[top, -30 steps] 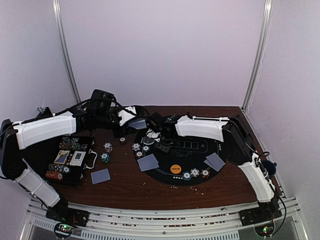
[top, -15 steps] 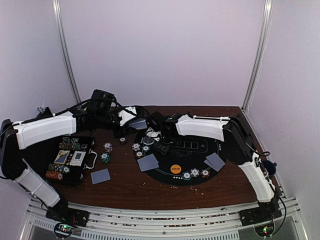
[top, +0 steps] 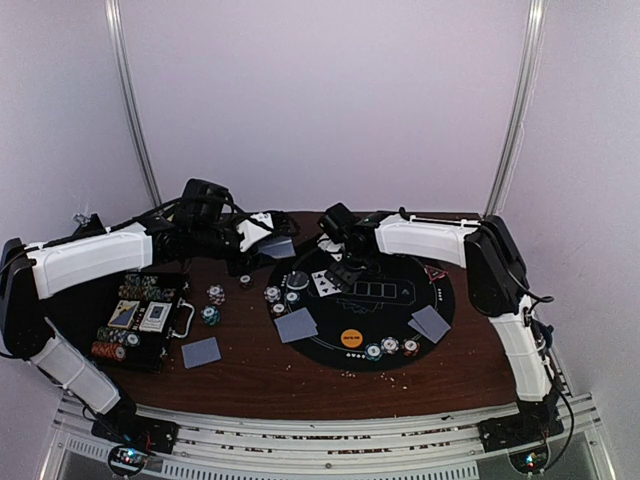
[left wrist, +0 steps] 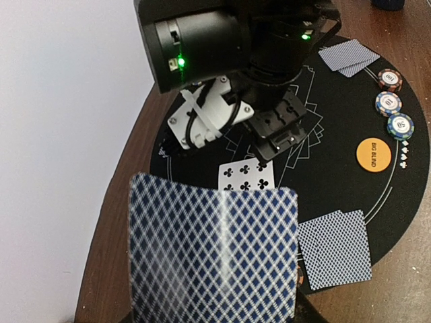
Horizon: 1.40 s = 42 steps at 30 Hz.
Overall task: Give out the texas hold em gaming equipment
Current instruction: Flop the poker card in the community card area, then pick up the poker card from the face-down deck piles.
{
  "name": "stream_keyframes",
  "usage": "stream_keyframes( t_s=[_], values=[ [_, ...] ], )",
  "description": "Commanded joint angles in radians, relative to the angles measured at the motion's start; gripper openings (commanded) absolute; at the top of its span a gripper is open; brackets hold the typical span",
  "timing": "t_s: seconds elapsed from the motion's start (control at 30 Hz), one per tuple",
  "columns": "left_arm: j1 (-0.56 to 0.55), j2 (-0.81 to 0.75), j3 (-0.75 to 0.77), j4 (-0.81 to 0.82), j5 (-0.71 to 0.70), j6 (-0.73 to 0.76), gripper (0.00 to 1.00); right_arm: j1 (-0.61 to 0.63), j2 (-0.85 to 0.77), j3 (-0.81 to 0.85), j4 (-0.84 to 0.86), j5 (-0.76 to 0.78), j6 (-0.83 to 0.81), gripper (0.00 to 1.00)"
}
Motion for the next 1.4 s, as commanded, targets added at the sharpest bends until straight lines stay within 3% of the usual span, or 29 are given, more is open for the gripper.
stream_keyframes(
  t_s=[0.0,0.8,1.13,1.37],
  values=[
    [-0.002,-0.005,0.003,0.053,0.014,-0.005,0.06,-0.031,-0.003,-0.011,0.032,0.077,0.039,1.00],
    [-0.002,-0.008,0.000,0.054,0.020,-0.004,0.06,0.001,0.073,0.021,-0.004,-0.102,0.009,1.00],
    [-0.003,-0.009,-0.002,0.054,0.022,-0.003,0.06,0.008,0.063,0.025,-0.006,-0.056,0.011,1.00],
    [-0.003,-0.001,-0.004,0.053,0.018,0.003,0.06,-0.014,-0.030,0.031,-0.009,-0.022,-0.011,1.00]
  ],
)
